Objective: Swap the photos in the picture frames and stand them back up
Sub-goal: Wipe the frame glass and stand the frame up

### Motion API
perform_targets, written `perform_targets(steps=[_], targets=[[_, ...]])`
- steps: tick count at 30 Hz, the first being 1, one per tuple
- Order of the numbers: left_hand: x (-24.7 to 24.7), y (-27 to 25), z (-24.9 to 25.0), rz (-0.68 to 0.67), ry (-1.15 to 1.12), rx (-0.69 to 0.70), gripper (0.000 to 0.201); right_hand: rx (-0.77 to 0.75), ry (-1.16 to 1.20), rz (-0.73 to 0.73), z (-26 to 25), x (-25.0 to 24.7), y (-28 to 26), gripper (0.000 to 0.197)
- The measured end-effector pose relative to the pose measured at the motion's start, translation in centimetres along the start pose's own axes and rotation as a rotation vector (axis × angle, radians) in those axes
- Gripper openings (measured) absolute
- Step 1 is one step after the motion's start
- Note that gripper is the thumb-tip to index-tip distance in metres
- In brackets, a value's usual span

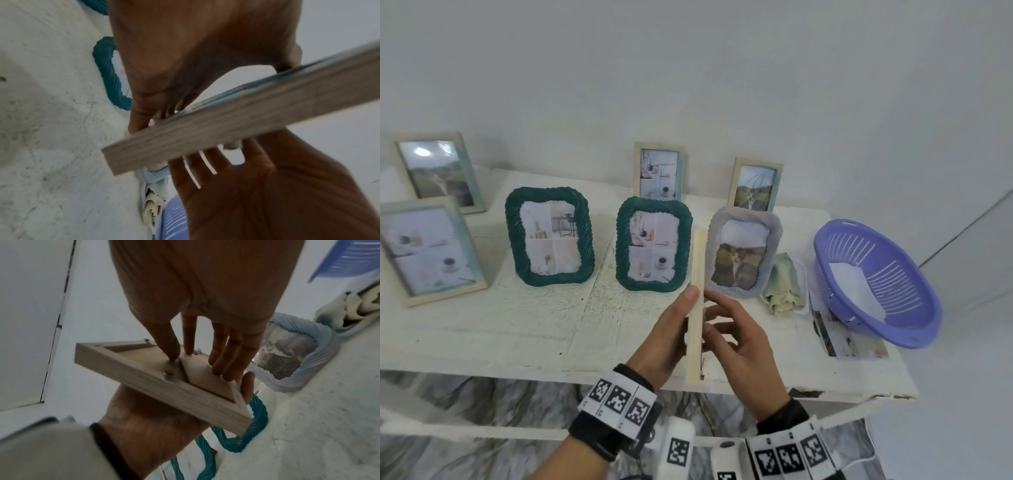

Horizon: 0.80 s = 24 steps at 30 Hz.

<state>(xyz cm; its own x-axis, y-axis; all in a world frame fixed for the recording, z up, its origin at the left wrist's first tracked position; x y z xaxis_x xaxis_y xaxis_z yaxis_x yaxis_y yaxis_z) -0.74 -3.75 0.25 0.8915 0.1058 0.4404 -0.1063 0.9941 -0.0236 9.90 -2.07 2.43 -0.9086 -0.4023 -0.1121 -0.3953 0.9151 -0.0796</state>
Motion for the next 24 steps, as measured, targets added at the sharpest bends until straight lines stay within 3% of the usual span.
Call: perform_targets(steps=[5,9,14,17,19,21,24], targets=[[0.6,0.3,0.1,-0.032,0.016,-0.017,0.102,0.001,-0.068,0.062,-0.2,-0.9,0.0,0.030],[0.6,0.5,-0.2,-0.030,0.074,-0.034,0.098,-0.028,-0.184,0.059,-0.9,-2.5,0.4,0.026],[0.7,1.2,-0.1,-0.007,0.197,-0.015,0.079,-0.231,-0.577,0.246,-2.3,-5.3,0.5,0.014],[0.9,1.5,-0.2,0.009,0.255,0.011,0.093,-0.348,-0.884,0.399,-3.3,-5.9,0.3,0.011],[1.1,1.9,-0.4,0.039,0.291,0.028,0.103,-0.297,-0.962,0.424,-3.0,-6.1,0.2,0.016],[1.6,2.1,-0.5,0.049,0.347,0.054,0.116,-0.182,-0.887,0.377,-2.3,-6.5,0.2,0.024],[2.2,2.4,-0.3,0.049,0.431,0.123,0.129,0.145,-0.308,0.158,-1.2,-7.5,0.6,0.025]])
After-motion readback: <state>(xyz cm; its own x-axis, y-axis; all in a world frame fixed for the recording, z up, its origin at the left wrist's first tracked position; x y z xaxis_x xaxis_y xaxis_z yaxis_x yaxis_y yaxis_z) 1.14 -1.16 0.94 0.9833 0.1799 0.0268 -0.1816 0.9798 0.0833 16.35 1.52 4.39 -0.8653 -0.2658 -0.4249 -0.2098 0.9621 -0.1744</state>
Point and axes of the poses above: each hand's wrist, its own y-axis towards the middle knuckle, its own x-axis out of the palm, z = x × y, the point moved 6 cm from there along y, towards the middle knuckle, and after that the axes turned 14 degrees about x, right-handed, at the moved point
